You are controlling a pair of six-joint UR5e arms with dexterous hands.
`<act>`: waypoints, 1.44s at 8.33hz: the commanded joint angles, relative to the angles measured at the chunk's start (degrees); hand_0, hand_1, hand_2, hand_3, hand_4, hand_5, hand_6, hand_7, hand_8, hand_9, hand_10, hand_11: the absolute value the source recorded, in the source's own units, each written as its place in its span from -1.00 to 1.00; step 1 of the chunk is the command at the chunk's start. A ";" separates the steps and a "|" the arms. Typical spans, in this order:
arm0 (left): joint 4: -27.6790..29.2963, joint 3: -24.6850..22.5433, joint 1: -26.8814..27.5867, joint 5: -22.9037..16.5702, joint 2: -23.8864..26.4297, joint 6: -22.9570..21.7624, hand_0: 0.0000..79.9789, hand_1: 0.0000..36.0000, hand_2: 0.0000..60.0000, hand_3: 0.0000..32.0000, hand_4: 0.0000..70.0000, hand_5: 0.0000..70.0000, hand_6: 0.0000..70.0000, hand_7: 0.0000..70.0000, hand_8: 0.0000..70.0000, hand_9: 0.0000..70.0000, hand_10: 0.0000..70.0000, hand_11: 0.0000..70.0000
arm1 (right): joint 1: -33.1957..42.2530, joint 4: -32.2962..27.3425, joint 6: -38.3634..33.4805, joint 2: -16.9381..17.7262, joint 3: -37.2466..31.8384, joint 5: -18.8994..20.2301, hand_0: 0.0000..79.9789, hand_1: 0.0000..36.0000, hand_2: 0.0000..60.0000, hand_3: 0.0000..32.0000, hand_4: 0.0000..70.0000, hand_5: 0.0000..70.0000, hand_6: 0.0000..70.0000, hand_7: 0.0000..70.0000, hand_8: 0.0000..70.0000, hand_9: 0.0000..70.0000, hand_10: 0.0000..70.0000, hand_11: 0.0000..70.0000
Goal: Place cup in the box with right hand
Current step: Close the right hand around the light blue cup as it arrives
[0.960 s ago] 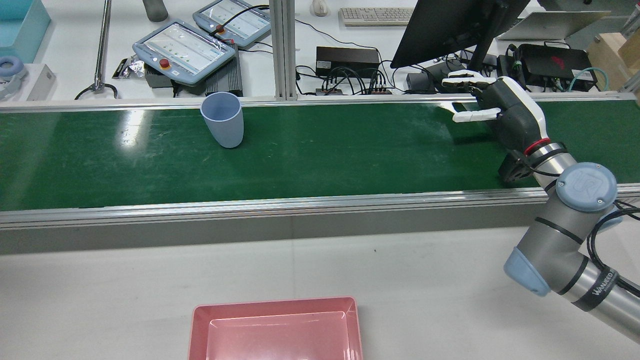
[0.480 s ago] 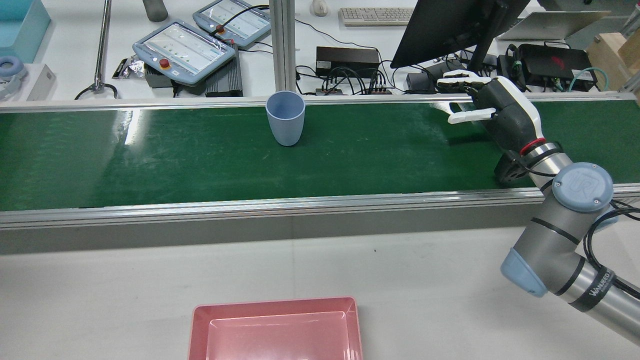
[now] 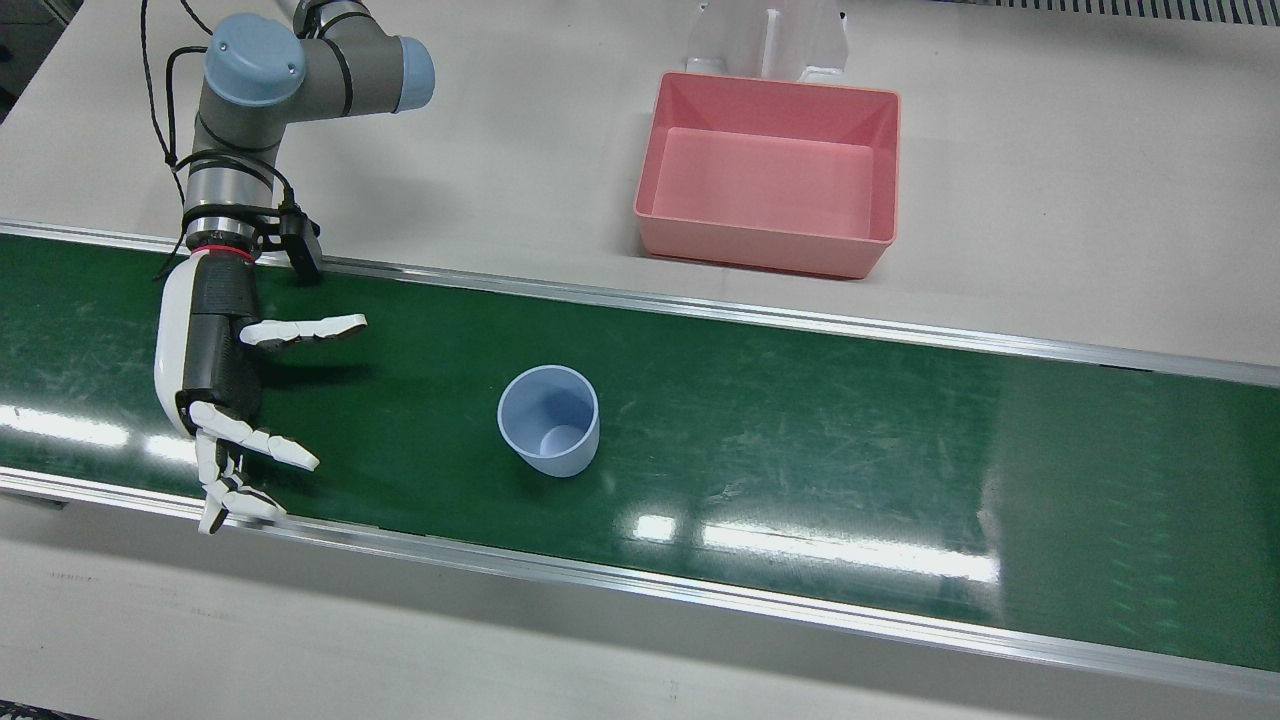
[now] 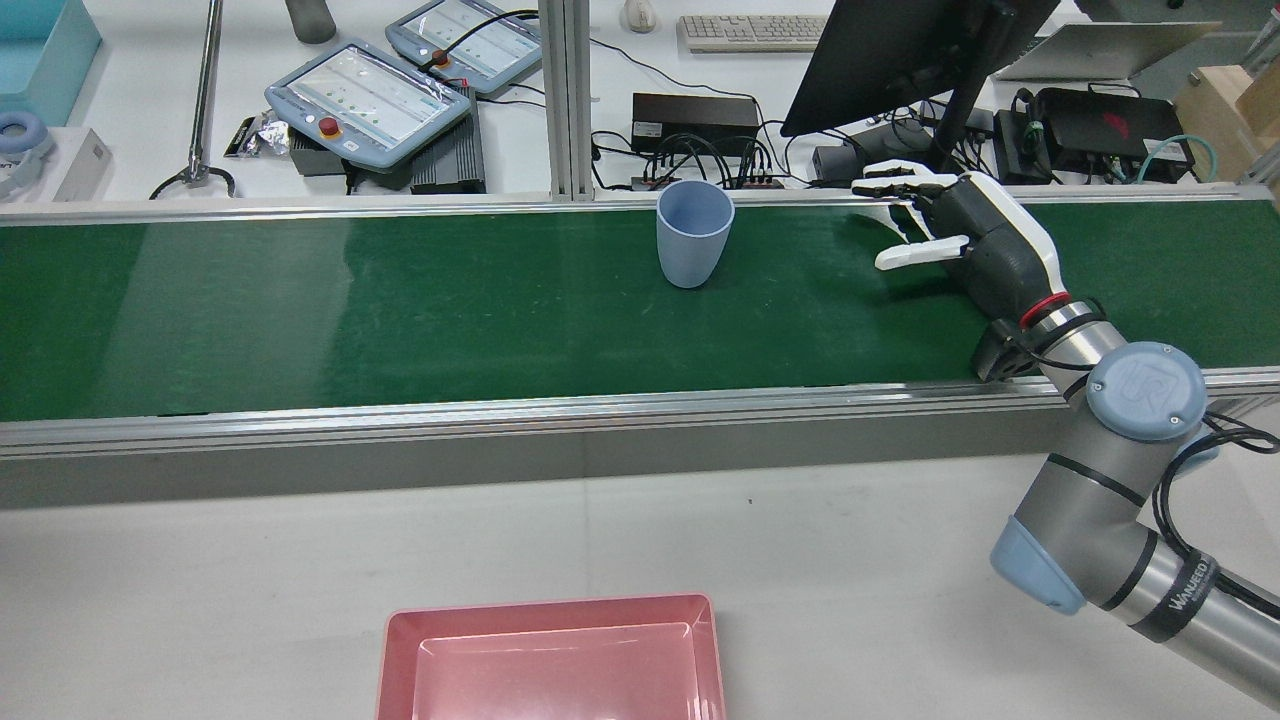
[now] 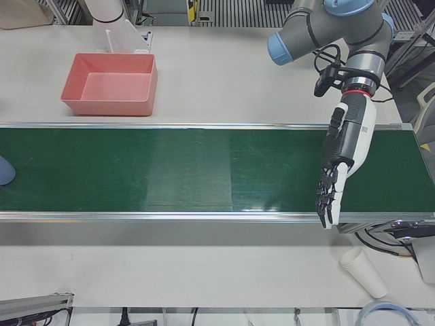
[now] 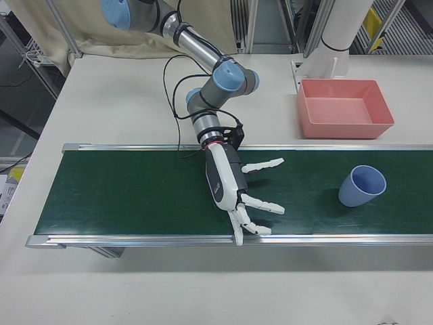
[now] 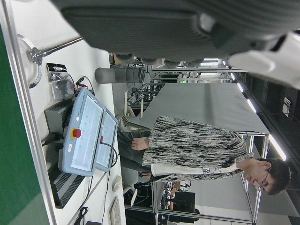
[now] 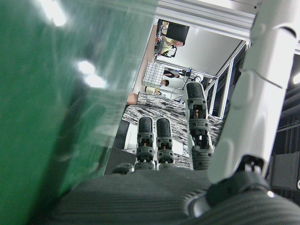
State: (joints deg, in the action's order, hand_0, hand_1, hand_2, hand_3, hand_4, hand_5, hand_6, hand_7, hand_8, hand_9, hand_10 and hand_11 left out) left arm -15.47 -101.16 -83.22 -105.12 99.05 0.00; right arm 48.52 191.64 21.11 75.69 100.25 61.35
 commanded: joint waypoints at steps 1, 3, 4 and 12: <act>0.00 0.00 0.08 0.00 0.00 0.00 -1.00 -1.00 -1.00 -1.00 -1.00 -1.00 -1.00 -1.00 -1.00 -1.00 -1.00 -1.00 | -0.26 -0.03 0.34 -0.02 -0.22 -0.09 0.35 -0.12 -0.79 -1.00 -0.29 -0.82 -0.76 -0.01 -0.55 -0.27 -1.00 -1.00; 0.00 0.00 -0.01 0.00 0.00 0.00 -1.00 -1.00 -1.00 -1.00 -1.00 -1.00 -1.00 -1.00 -1.00 -1.00 -1.00 -1.00 | -0.26 -0.03 0.43 -0.11 -0.23 -0.09 0.37 -0.15 -0.89 -1.00 -0.20 -0.82 -0.75 0.02 -0.55 -0.26 -1.00 -1.00; 0.00 0.00 0.07 0.00 0.00 0.00 -1.00 -1.00 -1.00 -1.00 -1.00 -1.00 -1.00 -1.00 -1.00 -1.00 -1.00 -1.00 | -0.26 -0.03 0.51 -0.11 -0.31 -0.09 0.35 -0.04 -0.67 -1.00 -0.25 -0.81 -0.75 0.03 -0.55 -0.25 -1.00 -1.00; 0.00 0.00 -0.01 0.00 0.00 0.00 -1.00 -1.00 -1.00 -1.00 -1.00 -1.00 -1.00 -1.00 -1.00 -1.00 -1.00 -1.00 | 1.32 3.31 0.42 0.77 3.88 -3.07 1.00 1.00 1.00 -1.00 1.00 -0.35 0.37 1.00 1.00 1.00 0.93 1.00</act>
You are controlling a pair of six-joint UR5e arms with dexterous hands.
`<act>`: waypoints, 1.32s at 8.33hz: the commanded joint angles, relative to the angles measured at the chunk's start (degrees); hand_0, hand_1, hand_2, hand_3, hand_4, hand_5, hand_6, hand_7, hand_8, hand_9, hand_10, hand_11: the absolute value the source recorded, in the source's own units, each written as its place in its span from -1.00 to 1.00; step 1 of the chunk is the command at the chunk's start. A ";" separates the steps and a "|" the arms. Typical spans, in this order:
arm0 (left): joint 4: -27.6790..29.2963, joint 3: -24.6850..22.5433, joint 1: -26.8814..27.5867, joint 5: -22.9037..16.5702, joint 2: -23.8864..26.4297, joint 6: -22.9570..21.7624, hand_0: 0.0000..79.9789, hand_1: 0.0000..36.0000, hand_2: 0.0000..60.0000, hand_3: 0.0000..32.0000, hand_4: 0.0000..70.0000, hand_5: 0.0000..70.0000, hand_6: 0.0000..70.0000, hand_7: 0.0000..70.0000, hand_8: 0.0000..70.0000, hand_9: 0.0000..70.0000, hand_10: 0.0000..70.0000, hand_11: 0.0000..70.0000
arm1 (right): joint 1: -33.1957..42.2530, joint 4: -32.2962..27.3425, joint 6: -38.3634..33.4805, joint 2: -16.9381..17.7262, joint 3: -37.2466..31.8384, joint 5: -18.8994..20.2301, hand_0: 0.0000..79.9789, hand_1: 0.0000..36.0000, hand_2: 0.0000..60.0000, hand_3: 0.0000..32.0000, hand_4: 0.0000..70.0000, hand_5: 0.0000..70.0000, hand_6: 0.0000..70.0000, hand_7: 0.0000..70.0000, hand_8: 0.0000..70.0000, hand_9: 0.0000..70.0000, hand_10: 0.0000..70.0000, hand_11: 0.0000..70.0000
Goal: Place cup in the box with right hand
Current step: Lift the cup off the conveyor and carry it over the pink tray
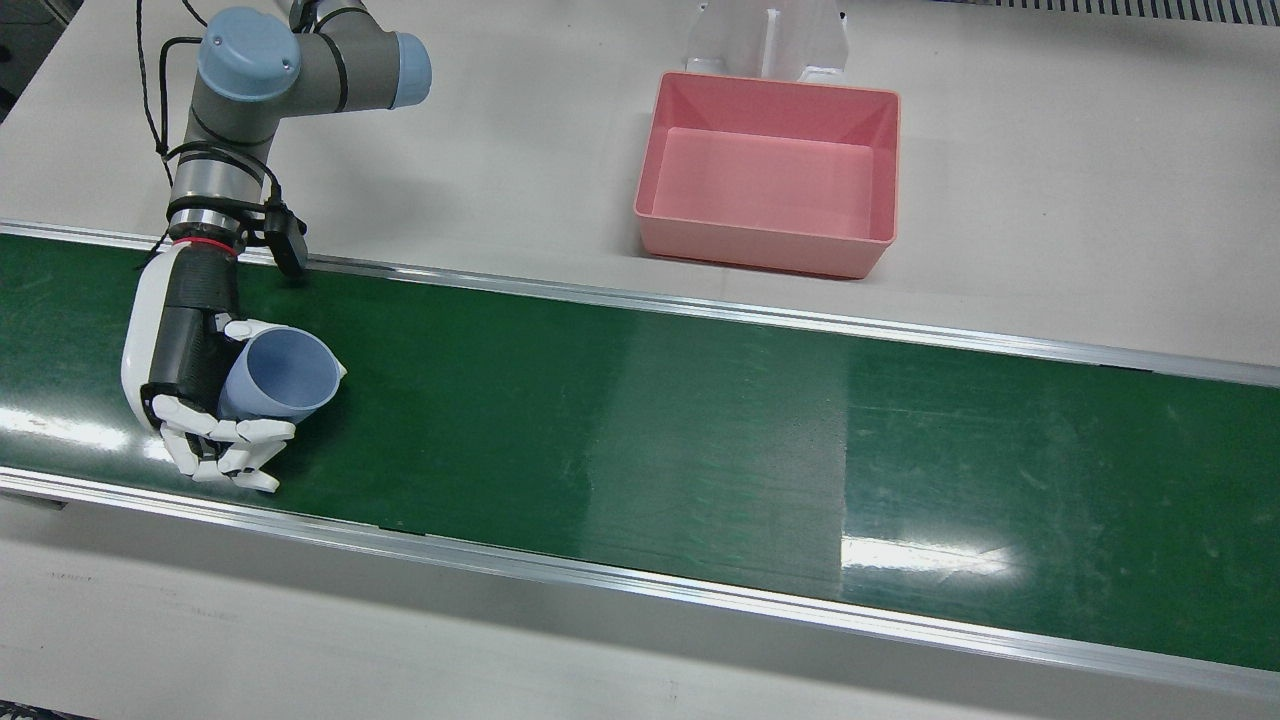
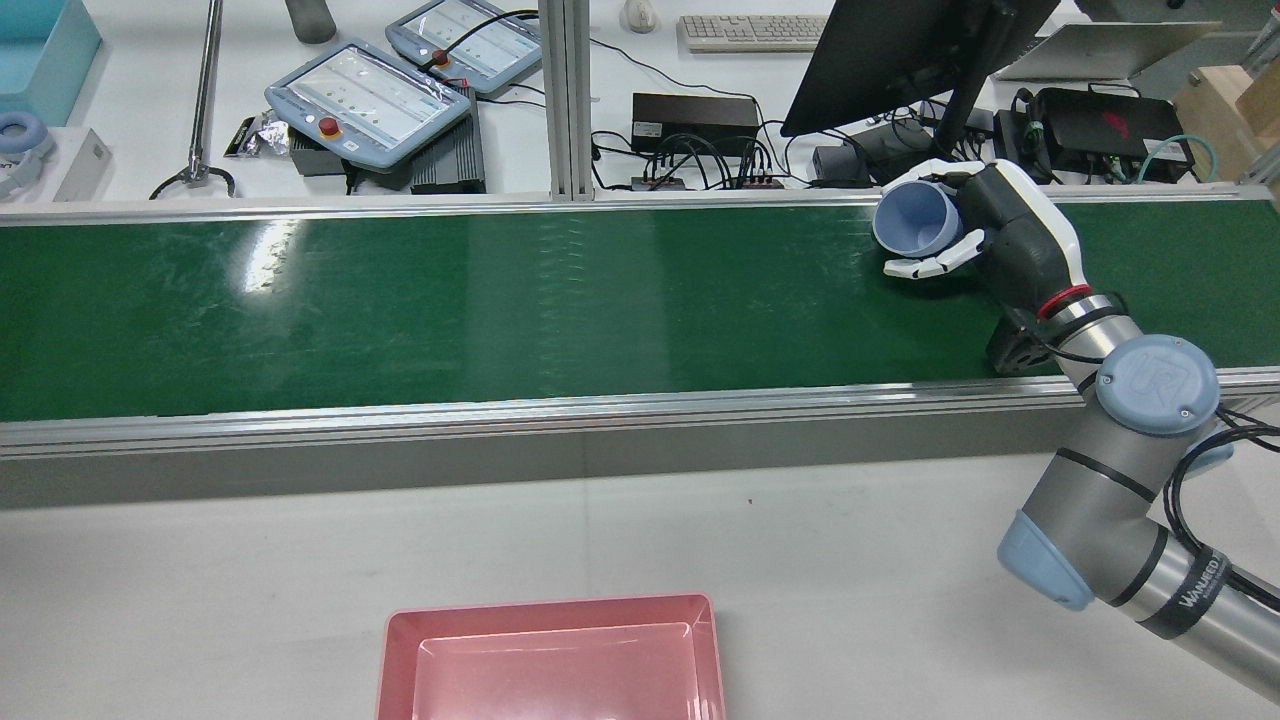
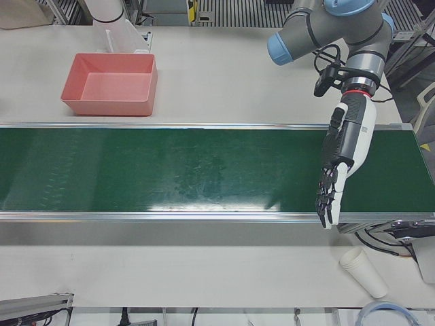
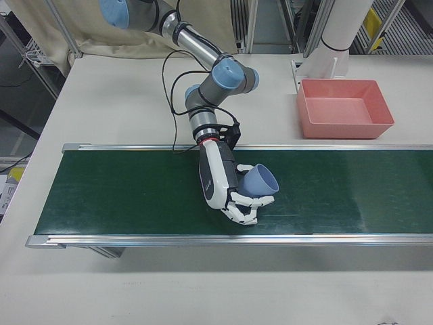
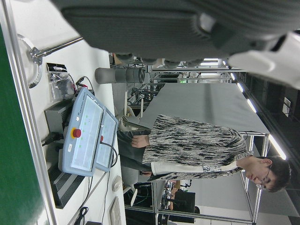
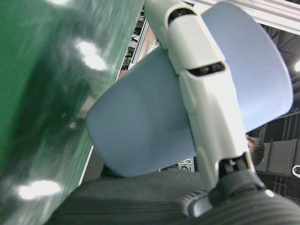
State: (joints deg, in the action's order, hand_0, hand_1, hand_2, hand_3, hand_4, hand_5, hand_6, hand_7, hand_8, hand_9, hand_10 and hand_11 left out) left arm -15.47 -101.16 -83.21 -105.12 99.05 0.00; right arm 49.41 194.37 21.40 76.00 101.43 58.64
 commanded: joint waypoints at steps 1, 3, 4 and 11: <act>0.00 0.00 -0.02 0.00 0.00 0.00 -1.00 -1.00 -1.00 -1.00 -1.00 -1.00 -1.00 -1.00 -1.00 -1.00 -1.00 -1.00 | 0.43 0.57 0.92 0.55 5.42 -0.37 0.89 1.00 1.00 -1.00 1.00 -0.37 0.35 1.00 1.00 1.00 0.89 1.00; 0.00 0.00 -0.02 0.00 0.00 0.00 -1.00 -1.00 -1.00 -1.00 -1.00 -1.00 -1.00 -1.00 -1.00 -1.00 -1.00 -1.00 | -4.81 1.53 8.52 2.48 18.82 -0.63 0.87 1.00 1.00 -1.00 1.00 -0.41 0.32 1.00 1.00 1.00 0.80 1.00; 0.00 0.00 -0.02 0.00 0.00 0.00 -1.00 -1.00 -1.00 -1.00 -1.00 -1.00 -1.00 -1.00 -1.00 -1.00 -1.00 -1.00 | -10.76 4.06 11.79 2.49 24.64 -2.72 0.86 1.00 1.00 -1.00 1.00 -0.41 0.32 1.00 1.00 1.00 0.79 1.00; 0.00 0.00 -0.02 0.00 0.00 0.00 -1.00 -1.00 -1.00 -1.00 -1.00 -1.00 -1.00 -1.00 -1.00 -1.00 -1.00 -1.00 | -46.23 -2.73 36.67 -1.12 31.30 -17.86 0.52 1.00 1.00 -1.00 1.00 -0.49 0.27 1.00 0.84 1.00 0.73 1.00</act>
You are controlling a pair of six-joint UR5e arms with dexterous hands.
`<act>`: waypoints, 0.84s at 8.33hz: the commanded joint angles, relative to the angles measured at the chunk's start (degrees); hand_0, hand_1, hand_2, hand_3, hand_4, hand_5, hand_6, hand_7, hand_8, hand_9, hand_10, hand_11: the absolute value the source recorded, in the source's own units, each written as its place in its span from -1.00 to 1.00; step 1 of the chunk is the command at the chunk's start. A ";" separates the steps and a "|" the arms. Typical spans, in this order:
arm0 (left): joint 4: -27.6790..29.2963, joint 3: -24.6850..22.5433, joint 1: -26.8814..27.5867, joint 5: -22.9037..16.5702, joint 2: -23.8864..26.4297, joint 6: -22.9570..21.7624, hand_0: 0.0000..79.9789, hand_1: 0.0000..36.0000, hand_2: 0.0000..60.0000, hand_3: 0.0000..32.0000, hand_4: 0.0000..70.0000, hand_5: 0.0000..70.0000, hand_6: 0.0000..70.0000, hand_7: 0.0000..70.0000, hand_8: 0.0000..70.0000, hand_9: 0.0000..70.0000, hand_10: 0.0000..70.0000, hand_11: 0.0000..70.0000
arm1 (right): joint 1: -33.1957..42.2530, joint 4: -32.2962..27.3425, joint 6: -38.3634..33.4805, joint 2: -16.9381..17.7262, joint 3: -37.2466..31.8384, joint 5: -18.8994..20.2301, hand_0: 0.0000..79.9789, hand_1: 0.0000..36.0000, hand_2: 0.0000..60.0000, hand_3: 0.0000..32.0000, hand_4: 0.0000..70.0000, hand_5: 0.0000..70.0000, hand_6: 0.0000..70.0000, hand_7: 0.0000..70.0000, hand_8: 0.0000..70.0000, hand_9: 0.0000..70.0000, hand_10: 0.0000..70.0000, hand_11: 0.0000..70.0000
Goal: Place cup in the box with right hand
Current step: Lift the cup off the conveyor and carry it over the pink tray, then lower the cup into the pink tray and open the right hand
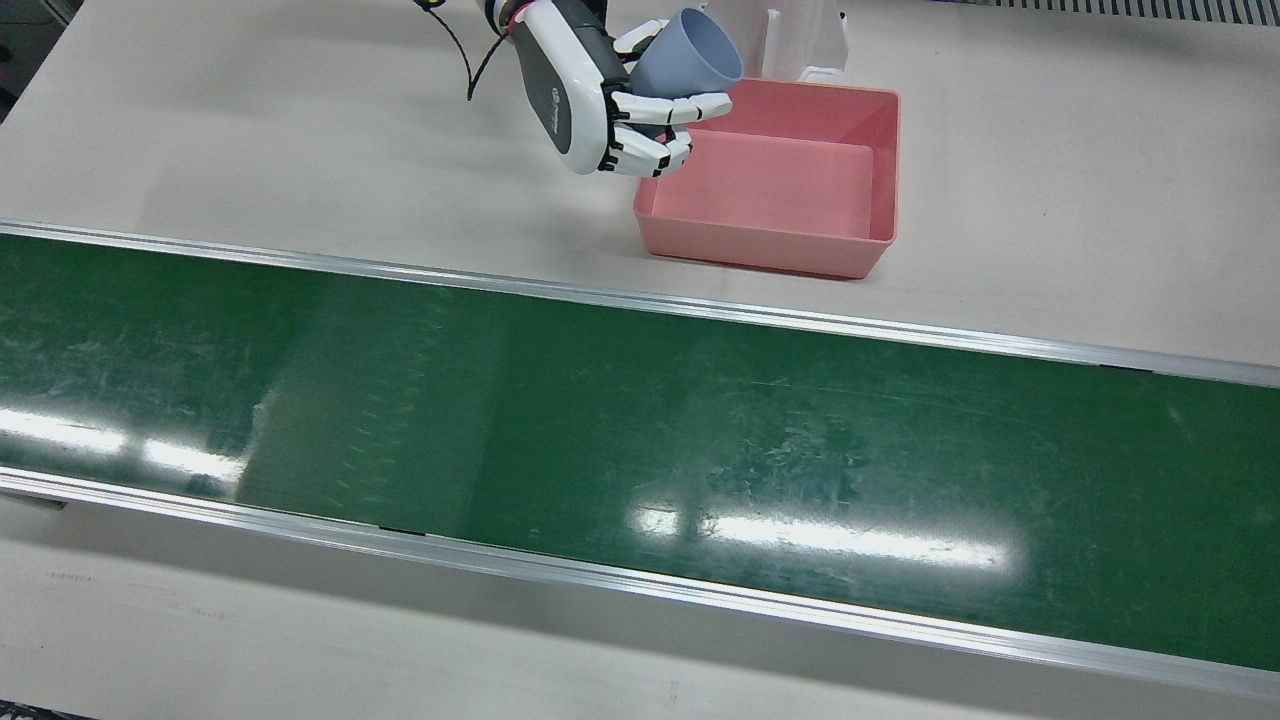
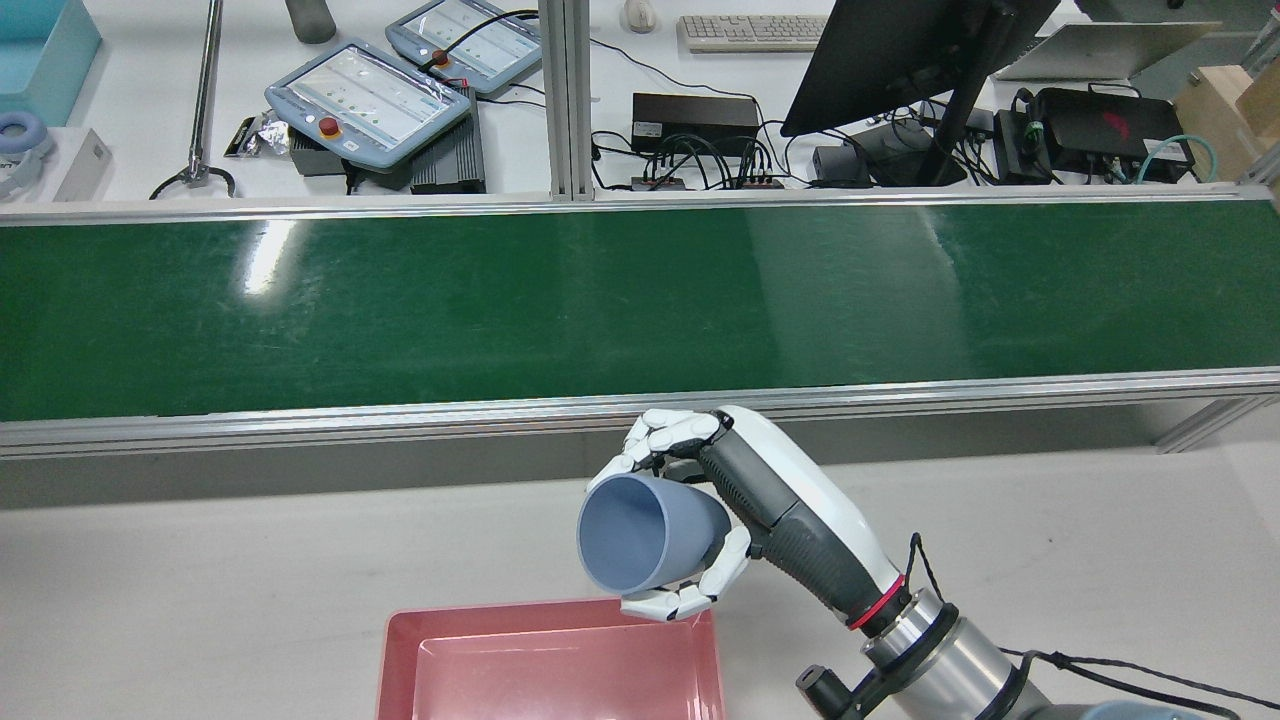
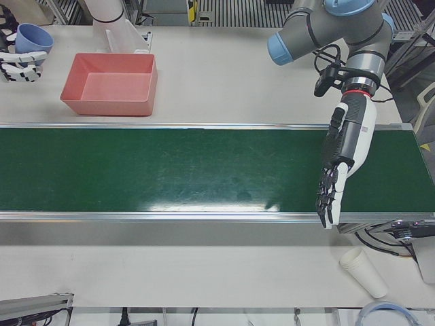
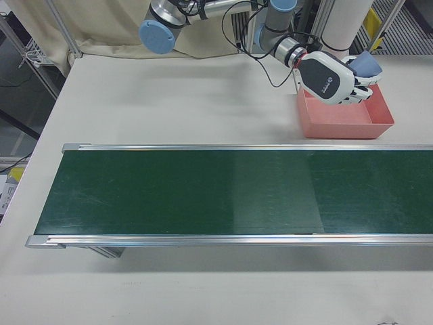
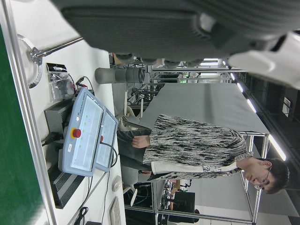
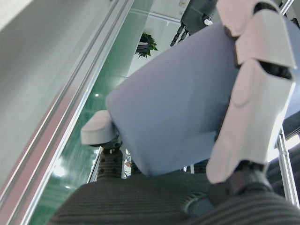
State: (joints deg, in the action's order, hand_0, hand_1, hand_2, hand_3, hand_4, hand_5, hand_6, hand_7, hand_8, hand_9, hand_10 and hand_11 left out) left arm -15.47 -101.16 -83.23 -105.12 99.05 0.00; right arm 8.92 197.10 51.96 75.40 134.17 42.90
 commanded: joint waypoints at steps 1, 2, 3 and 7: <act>0.00 0.00 0.00 0.00 0.00 0.00 -1.00 -1.00 -1.00 -1.00 -1.00 -1.00 -1.00 -1.00 -1.00 -1.00 -1.00 -1.00 | -7.24 -8.54 6.31 -0.52 -3.28 -2.20 0.52 1.00 1.00 -1.00 1.00 -0.55 0.19 1.00 0.64 1.00 0.48 1.00; 0.00 0.00 0.00 0.00 0.00 0.00 -1.00 -1.00 -1.00 -1.00 -1.00 -1.00 -1.00 -1.00 -1.00 -1.00 -1.00 -1.00 | -8.65 -10.05 6.32 -0.17 -3.91 -2.12 0.65 0.94 1.00 -1.00 1.00 -0.64 -0.10 1.00 0.25 0.92 0.05 0.51; 0.00 0.00 0.00 0.00 0.00 0.00 -1.00 -1.00 -1.00 -1.00 -1.00 -1.00 -1.00 -1.00 -1.00 -1.00 -1.00 -1.00 | -8.66 -10.06 5.97 -0.08 -4.00 -2.03 0.83 0.54 -0.44 -1.00 0.27 -0.69 -0.63 0.29 -0.40 -0.04 -0.55 -0.28; 0.00 0.00 0.00 0.00 0.00 0.00 -1.00 -1.00 -1.00 -1.00 -1.00 -1.00 -1.00 -1.00 -1.00 -1.00 -1.00 -1.00 | -9.36 -10.59 4.30 0.45 -4.00 -1.94 0.34 -0.65 -1.00 -1.00 -0.47 -0.83 -0.82 -0.41 -0.64 -0.45 -0.82 -0.70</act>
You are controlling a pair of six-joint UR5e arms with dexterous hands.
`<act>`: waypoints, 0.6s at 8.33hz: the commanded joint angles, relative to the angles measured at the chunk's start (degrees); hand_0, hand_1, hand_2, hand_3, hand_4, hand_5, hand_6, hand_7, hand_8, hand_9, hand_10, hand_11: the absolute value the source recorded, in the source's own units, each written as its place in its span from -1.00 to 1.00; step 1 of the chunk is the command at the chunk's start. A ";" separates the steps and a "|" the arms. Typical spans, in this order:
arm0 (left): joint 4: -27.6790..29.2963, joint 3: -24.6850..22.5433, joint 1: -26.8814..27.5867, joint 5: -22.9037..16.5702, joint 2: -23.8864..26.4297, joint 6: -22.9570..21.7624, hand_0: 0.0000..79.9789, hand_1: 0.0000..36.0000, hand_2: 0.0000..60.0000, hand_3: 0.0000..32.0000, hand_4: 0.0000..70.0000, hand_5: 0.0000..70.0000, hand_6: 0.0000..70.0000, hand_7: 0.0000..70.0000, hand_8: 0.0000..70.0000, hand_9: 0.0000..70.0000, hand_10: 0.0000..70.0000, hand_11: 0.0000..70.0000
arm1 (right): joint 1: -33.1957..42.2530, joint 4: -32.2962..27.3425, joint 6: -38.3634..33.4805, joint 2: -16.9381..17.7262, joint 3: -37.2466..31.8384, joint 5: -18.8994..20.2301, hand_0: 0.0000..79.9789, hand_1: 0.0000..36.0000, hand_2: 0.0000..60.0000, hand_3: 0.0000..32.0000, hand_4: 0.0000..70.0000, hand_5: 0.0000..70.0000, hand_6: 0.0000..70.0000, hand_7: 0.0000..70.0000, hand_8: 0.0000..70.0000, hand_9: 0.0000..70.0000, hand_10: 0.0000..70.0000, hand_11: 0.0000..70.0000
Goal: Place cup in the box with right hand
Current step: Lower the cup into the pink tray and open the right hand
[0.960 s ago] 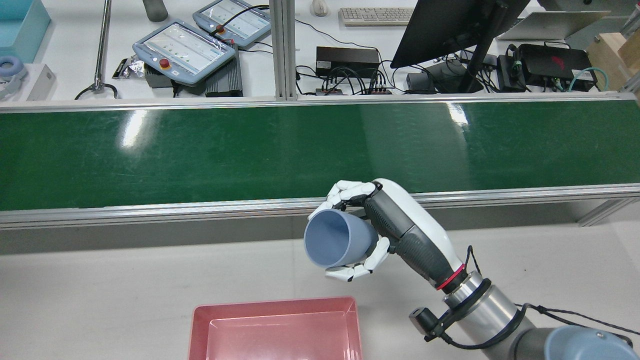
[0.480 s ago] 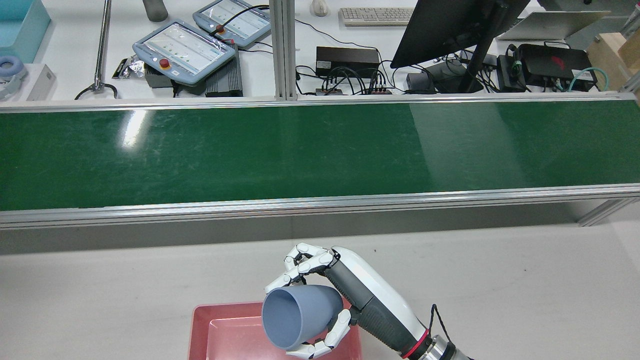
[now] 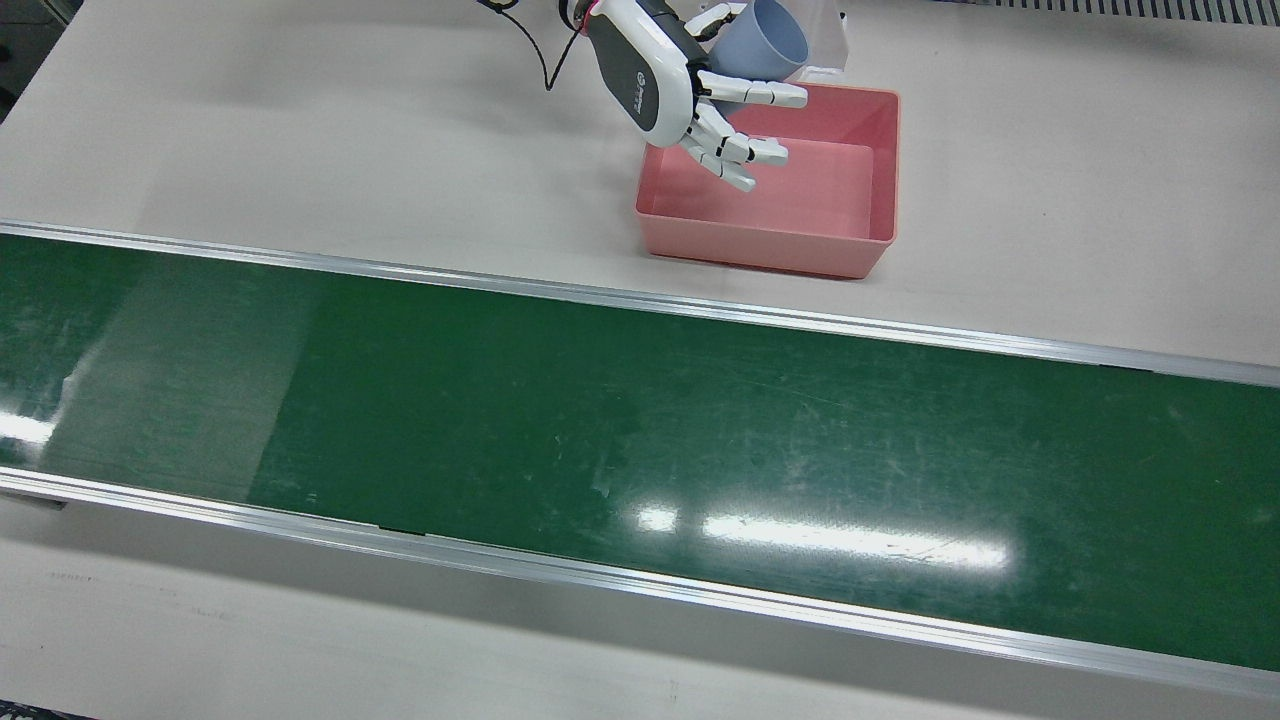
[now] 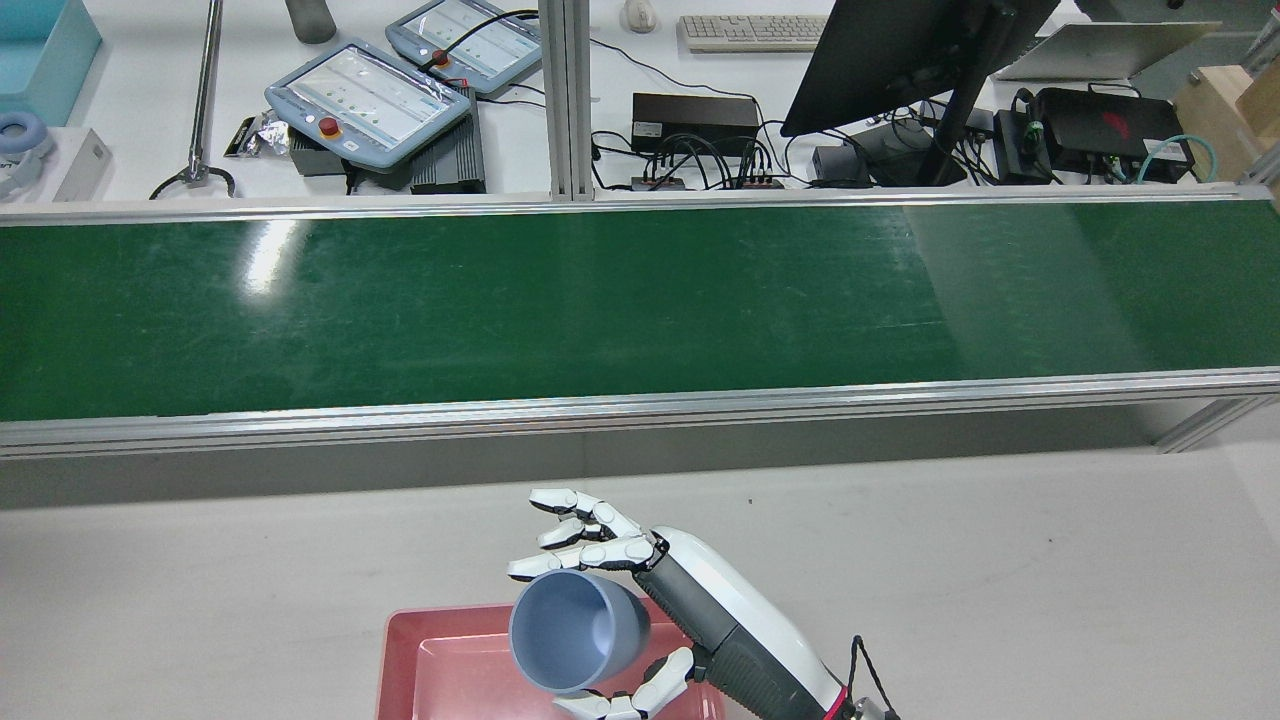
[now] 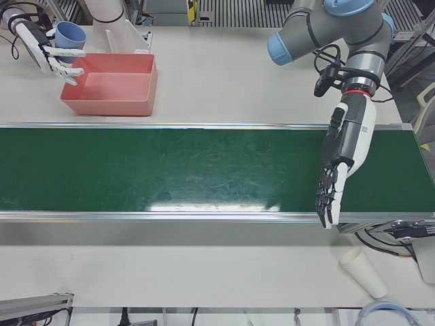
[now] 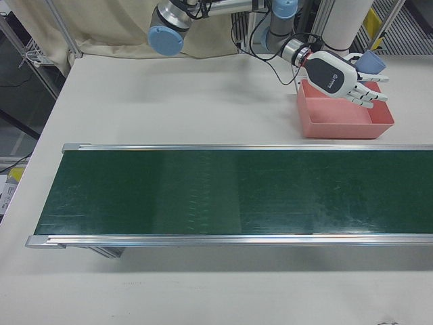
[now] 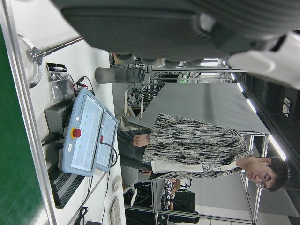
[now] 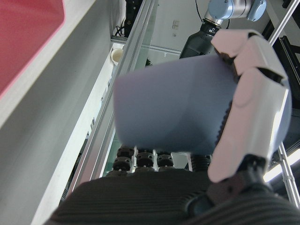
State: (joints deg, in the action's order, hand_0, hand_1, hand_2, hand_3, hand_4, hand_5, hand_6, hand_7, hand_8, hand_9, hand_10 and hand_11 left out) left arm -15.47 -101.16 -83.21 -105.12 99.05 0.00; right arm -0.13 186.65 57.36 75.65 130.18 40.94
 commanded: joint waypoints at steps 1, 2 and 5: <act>0.00 0.00 -0.03 0.00 0.00 0.00 -1.00 -1.00 -1.00 -1.00 -1.00 -1.00 -1.00 -1.00 -1.00 -1.00 -1.00 -1.00 | -0.31 -0.15 -1.28 0.19 -0.01 0.02 0.31 -0.77 -1.00 -1.00 -0.45 -0.85 -0.82 -0.39 -0.63 -0.43 -0.83 -0.72; 0.00 0.00 0.06 0.00 0.00 0.00 -1.00 -1.00 -1.00 -1.00 -1.00 -1.00 -1.00 -1.00 -1.00 -1.00 -1.00 -1.00 | -0.31 -0.15 -1.29 0.19 -0.01 0.02 0.31 -0.82 -1.00 -1.00 -0.41 -0.85 -0.81 -0.36 -0.62 -0.41 -0.83 -0.72; 0.00 0.00 -0.03 0.00 0.00 0.00 -1.00 -1.00 -1.00 -1.00 -1.00 -1.00 -1.00 -1.00 -1.00 -1.00 -1.00 -1.00 | 1.87 0.12 -2.07 1.33 1.29 0.54 0.26 -0.55 -0.95 -1.00 -0.57 -0.84 -0.80 -0.29 -0.59 -0.36 -0.86 -0.77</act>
State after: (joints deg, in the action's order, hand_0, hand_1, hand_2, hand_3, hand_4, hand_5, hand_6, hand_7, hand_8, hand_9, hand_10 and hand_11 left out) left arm -15.47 -101.16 -83.21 -105.12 99.05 0.00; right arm -0.41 186.59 55.89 75.92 130.22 41.04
